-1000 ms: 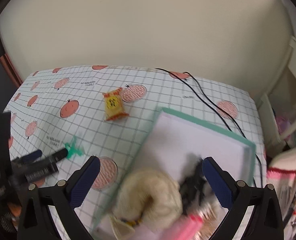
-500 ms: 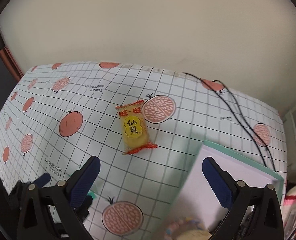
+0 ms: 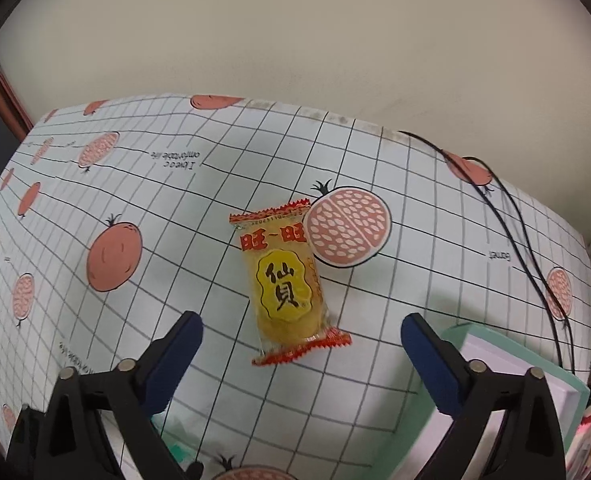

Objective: Organize objects
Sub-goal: 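Move the left gripper to the green figure while the right approaches the cracker packet, then close the left gripper on the green figure while the right grips the cracker packet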

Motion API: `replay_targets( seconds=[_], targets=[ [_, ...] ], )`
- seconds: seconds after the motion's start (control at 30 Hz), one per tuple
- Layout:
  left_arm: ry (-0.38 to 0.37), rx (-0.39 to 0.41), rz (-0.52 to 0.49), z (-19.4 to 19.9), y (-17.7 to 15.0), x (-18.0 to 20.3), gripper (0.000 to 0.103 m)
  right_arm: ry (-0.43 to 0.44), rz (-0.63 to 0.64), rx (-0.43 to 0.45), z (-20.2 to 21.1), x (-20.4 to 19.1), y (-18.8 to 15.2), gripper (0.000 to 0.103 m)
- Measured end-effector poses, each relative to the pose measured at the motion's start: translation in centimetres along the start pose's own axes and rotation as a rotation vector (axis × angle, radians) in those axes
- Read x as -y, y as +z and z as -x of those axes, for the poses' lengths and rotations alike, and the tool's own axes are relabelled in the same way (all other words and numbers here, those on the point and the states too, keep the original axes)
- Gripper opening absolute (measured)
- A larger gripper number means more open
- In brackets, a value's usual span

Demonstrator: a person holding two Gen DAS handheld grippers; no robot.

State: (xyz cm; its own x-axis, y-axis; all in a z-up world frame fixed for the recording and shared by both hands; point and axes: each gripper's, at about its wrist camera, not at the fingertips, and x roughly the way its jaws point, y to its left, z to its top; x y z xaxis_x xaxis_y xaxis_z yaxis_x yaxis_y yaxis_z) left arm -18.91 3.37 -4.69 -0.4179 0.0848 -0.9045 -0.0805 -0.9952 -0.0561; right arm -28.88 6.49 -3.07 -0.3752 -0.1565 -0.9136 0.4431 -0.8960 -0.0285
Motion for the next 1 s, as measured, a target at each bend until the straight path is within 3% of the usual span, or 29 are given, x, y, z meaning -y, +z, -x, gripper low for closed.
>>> replay_targets(
  seconds=[0.17, 0.23, 0.4, 0.47, 1.0],
  targets=[
    [-0.018, 0.014, -0.007, 0.2, -0.1, 0.0, 0.093, -0.014, 0.021, -0.003, -1.2, -0.8, 0.3, 0.085],
    [-0.013, 0.028, -0.015, 0.5, -0.1, 0.1, 0.081, -0.016, 0.022, -0.002, -1.5, -1.0, 0.4, 0.080],
    [-0.031, 0.043, -0.017, 0.9, 0.0, -0.2, 0.066, -0.027, 0.023, -0.004, -1.9, -1.2, 0.4, 0.055],
    [-0.038, 0.046, -0.014, 1.0, -0.2, -0.2, 0.065, -0.028, 0.019, -0.006, -2.0, -1.2, 0.3, 0.048],
    [-0.094, 0.072, 0.037, 1.9, -1.0, -1.3, 0.044, -0.007, 0.004, -0.026, -0.6, -1.3, -1.0, 0.043]
  ],
)
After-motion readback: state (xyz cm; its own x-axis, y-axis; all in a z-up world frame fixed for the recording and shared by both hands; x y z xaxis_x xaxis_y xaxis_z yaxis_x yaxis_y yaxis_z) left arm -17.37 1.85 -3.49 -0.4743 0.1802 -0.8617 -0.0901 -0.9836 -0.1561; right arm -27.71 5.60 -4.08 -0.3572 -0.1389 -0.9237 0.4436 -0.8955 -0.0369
